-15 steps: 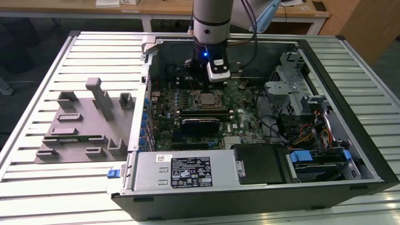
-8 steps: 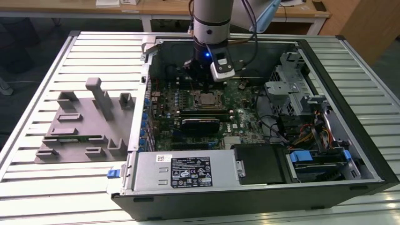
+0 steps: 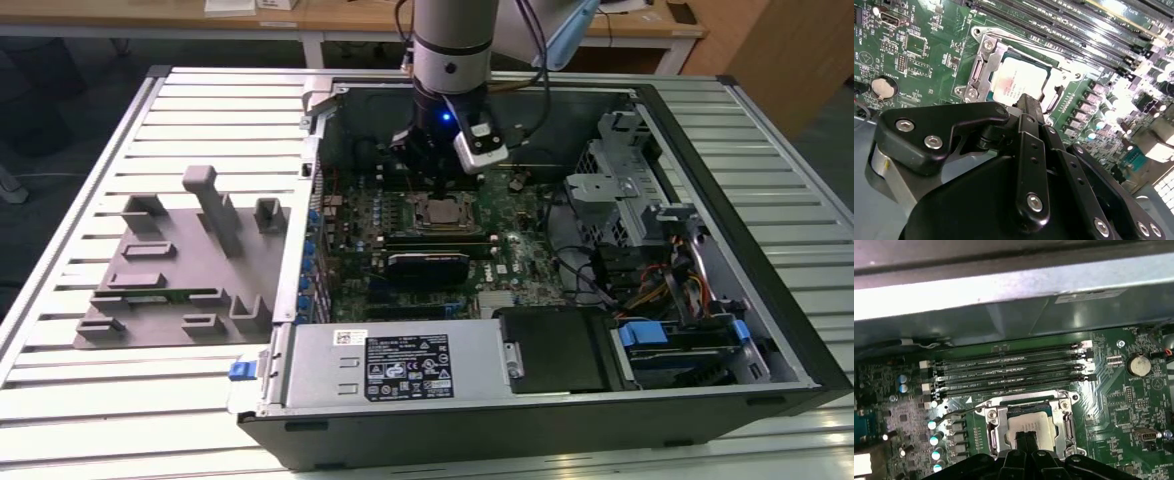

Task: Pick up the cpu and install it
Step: 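Close the cpu cover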

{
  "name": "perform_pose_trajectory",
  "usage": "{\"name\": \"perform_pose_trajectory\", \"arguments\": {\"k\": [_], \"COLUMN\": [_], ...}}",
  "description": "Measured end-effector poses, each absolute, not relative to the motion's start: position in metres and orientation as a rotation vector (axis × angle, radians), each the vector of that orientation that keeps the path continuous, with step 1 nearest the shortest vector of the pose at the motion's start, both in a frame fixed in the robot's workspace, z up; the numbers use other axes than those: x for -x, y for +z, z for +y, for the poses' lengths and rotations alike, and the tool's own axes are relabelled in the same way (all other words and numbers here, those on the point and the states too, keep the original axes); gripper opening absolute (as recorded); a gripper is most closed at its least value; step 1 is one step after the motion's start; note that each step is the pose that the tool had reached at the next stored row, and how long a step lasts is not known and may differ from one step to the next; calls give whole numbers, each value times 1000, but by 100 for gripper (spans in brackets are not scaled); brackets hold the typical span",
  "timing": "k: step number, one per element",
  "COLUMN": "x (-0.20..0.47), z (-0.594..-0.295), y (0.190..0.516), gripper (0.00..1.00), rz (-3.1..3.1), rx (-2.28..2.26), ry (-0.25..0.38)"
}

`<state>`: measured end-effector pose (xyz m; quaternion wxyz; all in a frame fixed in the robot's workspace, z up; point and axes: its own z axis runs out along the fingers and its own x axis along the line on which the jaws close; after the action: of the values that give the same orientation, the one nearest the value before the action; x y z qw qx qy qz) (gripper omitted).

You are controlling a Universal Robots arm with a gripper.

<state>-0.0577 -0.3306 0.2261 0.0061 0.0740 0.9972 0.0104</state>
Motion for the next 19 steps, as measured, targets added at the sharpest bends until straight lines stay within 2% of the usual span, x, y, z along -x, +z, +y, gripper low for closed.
{"name": "perform_pose_trajectory", "arguments": {"k": [19], "x": [59], "z": [-332], "y": [224], "gripper": [11], "rz": [3108], "rx": [-231], "ry": [31]}}
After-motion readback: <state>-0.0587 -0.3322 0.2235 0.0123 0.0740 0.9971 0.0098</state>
